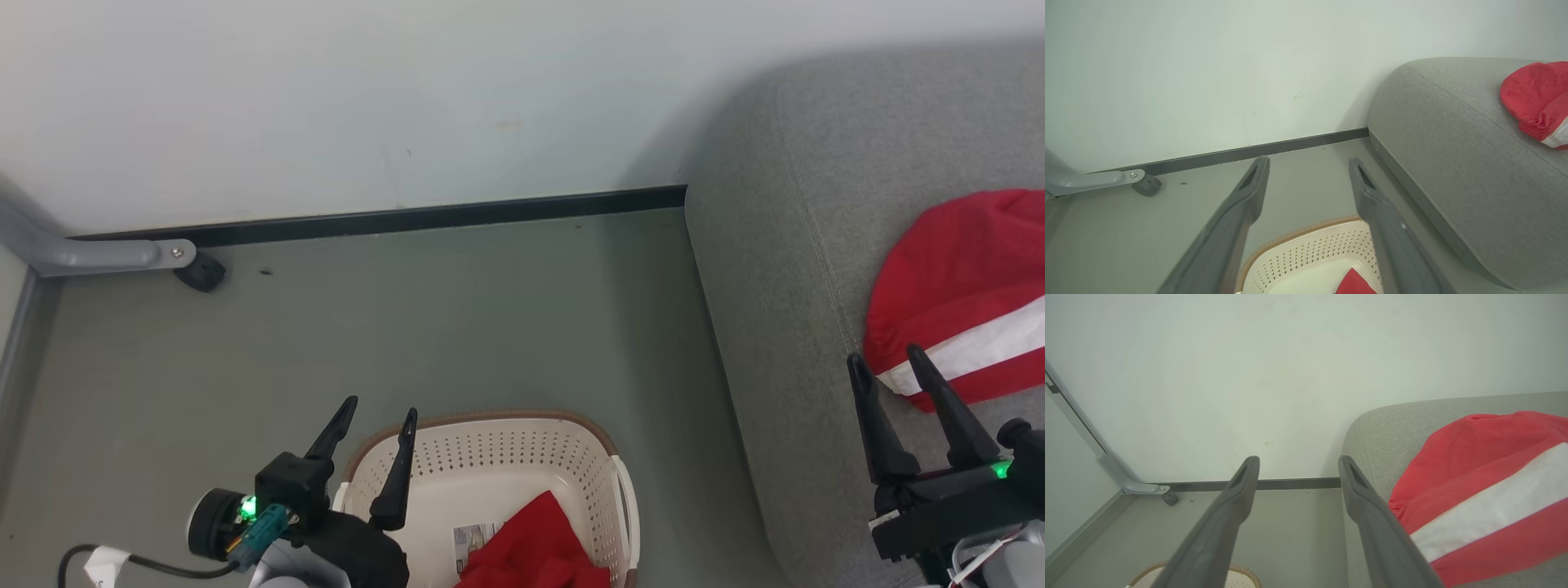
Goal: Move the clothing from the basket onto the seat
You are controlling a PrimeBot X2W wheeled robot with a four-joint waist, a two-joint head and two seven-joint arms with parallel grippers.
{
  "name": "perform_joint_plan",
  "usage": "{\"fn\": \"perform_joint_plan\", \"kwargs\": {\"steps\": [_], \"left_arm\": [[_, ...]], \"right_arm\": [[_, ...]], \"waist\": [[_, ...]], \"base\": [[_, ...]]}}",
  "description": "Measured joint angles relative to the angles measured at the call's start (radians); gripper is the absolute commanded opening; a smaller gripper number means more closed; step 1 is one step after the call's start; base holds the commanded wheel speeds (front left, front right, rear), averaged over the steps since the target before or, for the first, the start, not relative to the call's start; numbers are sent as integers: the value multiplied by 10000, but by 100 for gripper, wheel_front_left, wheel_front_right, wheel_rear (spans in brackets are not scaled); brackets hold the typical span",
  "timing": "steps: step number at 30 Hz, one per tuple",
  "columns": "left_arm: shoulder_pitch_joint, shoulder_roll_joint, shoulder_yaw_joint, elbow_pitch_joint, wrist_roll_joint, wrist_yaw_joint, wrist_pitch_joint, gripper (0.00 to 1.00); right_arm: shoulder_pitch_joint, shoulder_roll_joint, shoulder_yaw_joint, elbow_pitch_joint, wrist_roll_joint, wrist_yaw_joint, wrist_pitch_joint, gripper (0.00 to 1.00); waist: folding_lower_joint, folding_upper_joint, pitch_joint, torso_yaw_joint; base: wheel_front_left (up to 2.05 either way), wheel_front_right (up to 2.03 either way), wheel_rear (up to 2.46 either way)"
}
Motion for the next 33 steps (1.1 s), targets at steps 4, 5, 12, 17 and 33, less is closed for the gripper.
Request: {"fn": "perform_joint_plan", "kwargs": {"steps": [4,5,12,17,33], "left_arm": [[-420,-132,-121,391,0,-167,209,100],[-521,-165,-178,472,0,-230,267,100],[-1089,-385,-504,1231,12,-479,623,100],[-1606,-487,-585,1753,-6,-573,825,100],[-2714,-566,-640,3591,-196,-763,1505,100]], "right_arm": [[-327,-6,-67,-8,-73,86,0,100],[-428,-8,-73,-10,-73,92,0,100],[-1265,-25,-98,-77,-176,176,-2,100],[-1719,-36,-102,-82,-265,251,-2,100],[-3138,27,-59,-52,-431,337,-4,100]], "waist": [[0,1,385,-85],[0,0,485,-104],[1,1,1232,-244],[0,1,1783,-345],[-1,1,3308,-788]], "base": [[0,0,0],[0,0,0],[0,0,0],[0,0,0],[0,0,0]]}}
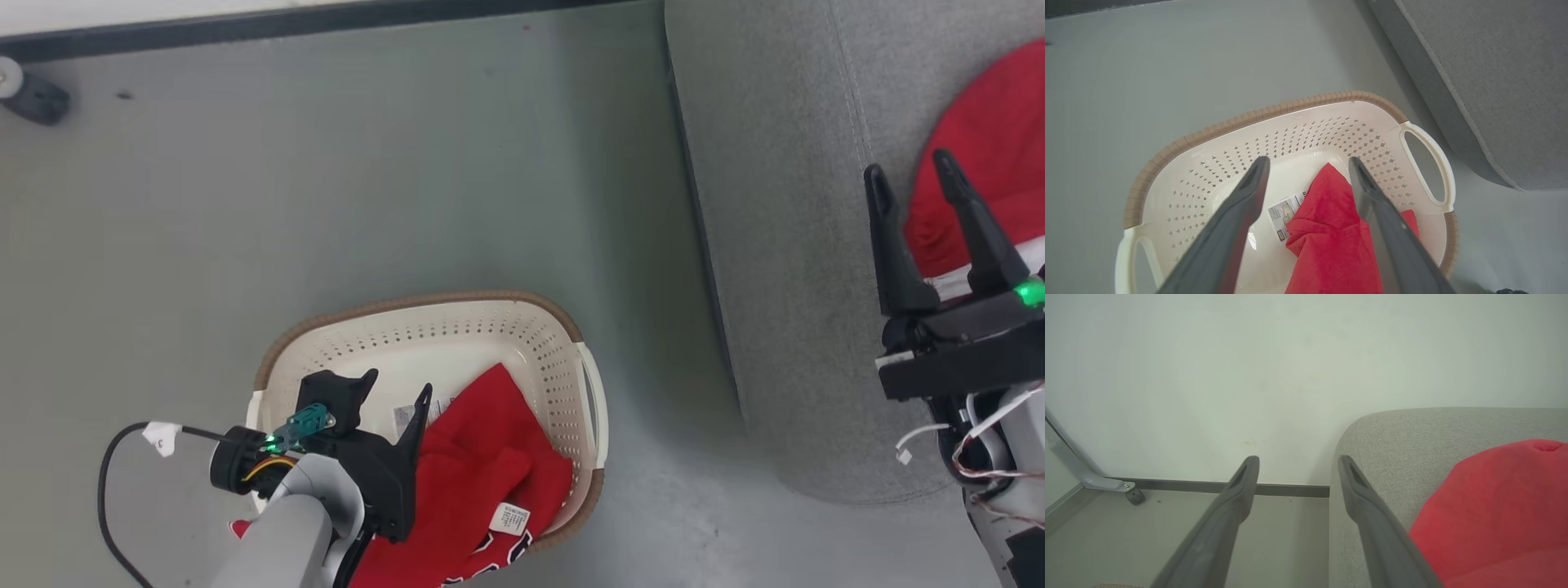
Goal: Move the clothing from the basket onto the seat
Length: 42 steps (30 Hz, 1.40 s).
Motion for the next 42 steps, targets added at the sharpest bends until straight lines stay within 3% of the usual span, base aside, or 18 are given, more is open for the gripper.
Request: {"fn": "perform_joint_plan", "kwargs": {"steps": [42], "left_arm": [[-1290,-270,-579,3223,-690,-245,1616,100]], "right_arm": [[-2033,-167,899,-458,-138,4,-73,100]], "waist": [[0,-1,2707,-1198]], "base": [[0,0,0]]}}
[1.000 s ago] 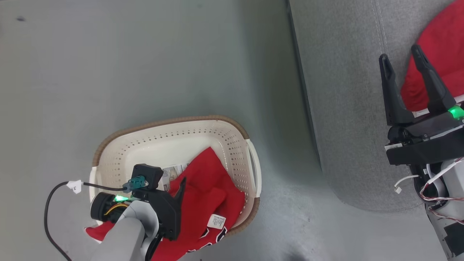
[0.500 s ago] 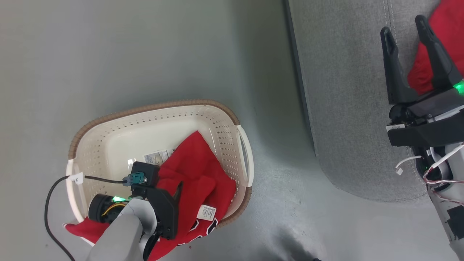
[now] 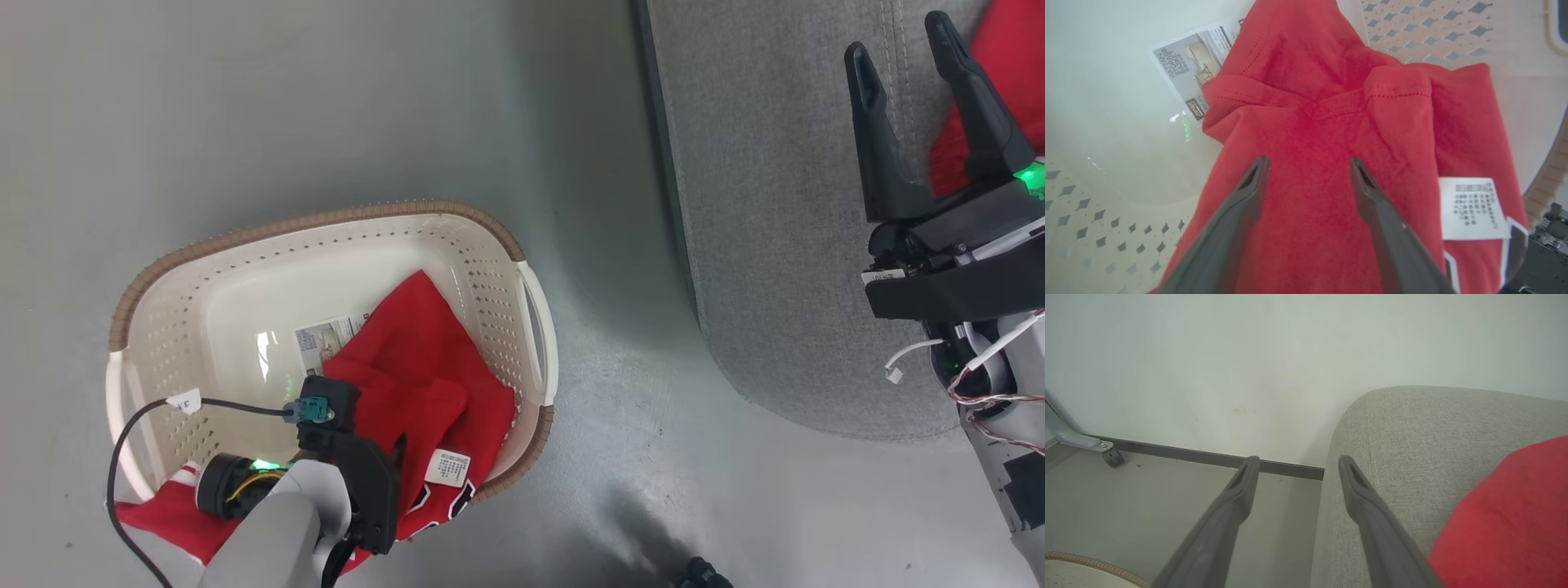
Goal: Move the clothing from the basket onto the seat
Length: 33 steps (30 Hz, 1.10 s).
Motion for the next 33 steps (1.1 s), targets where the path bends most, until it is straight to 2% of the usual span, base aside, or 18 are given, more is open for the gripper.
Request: {"fn": "perform_joint_plan", "kwargs": {"steps": [13,21,22,24,33], "left_arm": [[-639,-8,-293,577,31,0,633,100],[-944,-35,-562,1055,171,-2,1373,98],[-984,-35,-562,1070,169,-2,1398,41],[-1015,-33,-573,1080,169,-2,1398,0],[-1019,-33,-623,1078,119,-10,1358,0]], "right_arm": [[-255,52,138,36,105,0,0,100],[-376,54,150,144,163,0,0,100],[-386,54,150,163,165,0,0,100],[-398,54,150,196,165,0,0,100],[-543,58,159,395,205,0,0,100]], "waist": [[0,0,503,-232],[-1,-2,600,-344],[-1,-2,606,-353],[-1,-2,613,-368],[-1,-2,565,-378]], "base": [[0,0,0],[0,0,0],[0,0,0],[0,0,0],[0,0,0]]}}
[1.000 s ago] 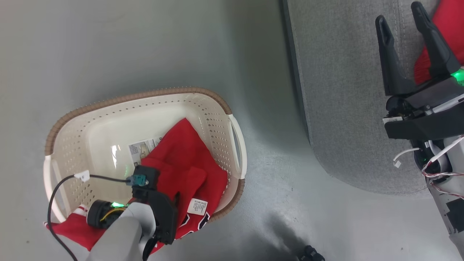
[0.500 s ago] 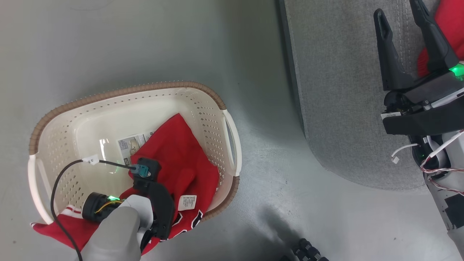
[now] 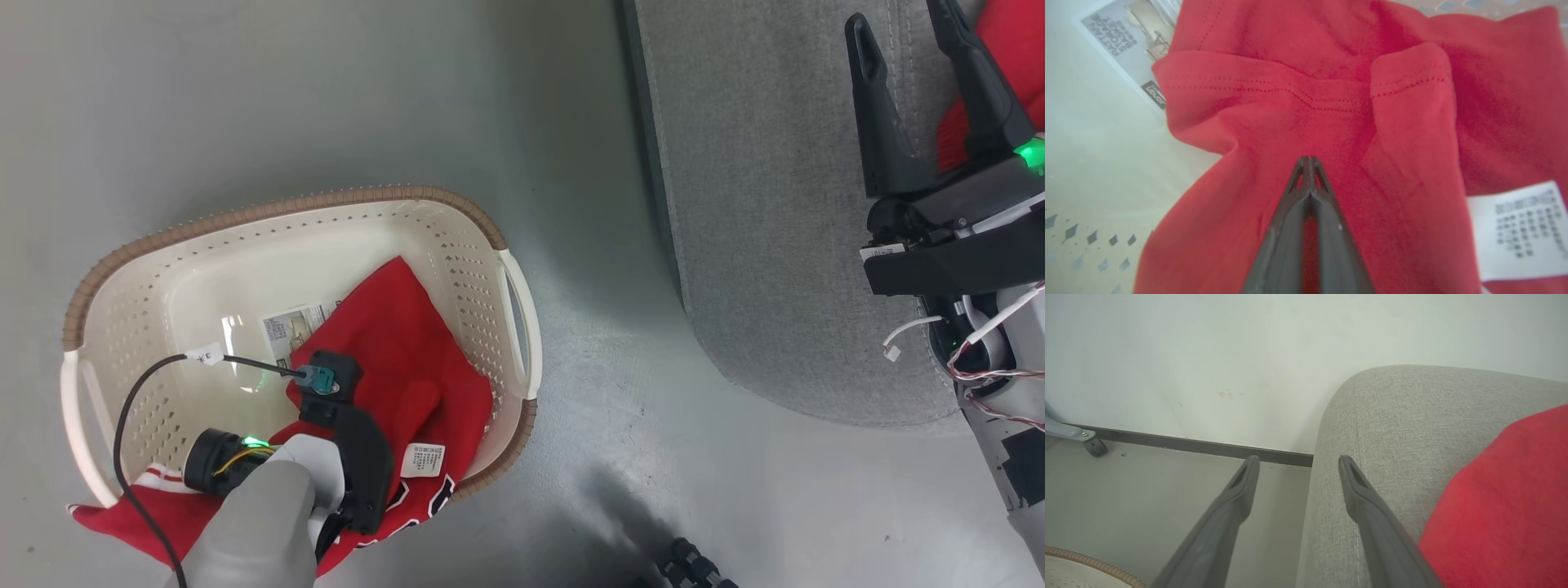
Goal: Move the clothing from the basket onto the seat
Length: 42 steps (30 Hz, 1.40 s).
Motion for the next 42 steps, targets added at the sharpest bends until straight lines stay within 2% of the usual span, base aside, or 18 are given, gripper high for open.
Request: {"fn": "perform_joint_plan", "kwargs": {"steps": [10,22,23,24,25,42], "left_arm": [[5,-6,-146,-451,-144,-2,-782,0],[417,-35,-518,-1149,-746,-4,-1870,0],[482,-35,-514,-1183,-803,-4,-1996,33],[518,-35,-516,-1229,-884,-4,-2098,95],[547,-35,-514,-1308,-1022,-2,-2205,100],[1108,-104,-840,-2382,-1889,-4,-4057,100]], "right_arm": [[12,8,-10,378,4,0,0,100],[367,-27,-104,940,69,0,0,100],[444,-36,-115,976,98,0,0,100],[503,-44,-117,1028,134,0,0,100],[563,-50,-121,1066,136,0,0,100],[1948,-165,-171,1666,378,0,0,100]], "waist": [[0,0,-481,103],[0,0,-1580,392],[-1,0,-1691,421],[-1,0,-1803,452],[-1,0,-1921,485],[-2,0,-4168,1129]], "base": [[0,0,0],[0,0,0],[0,0,0],[0,0,0],[0,0,0],[0,0,0]]}}
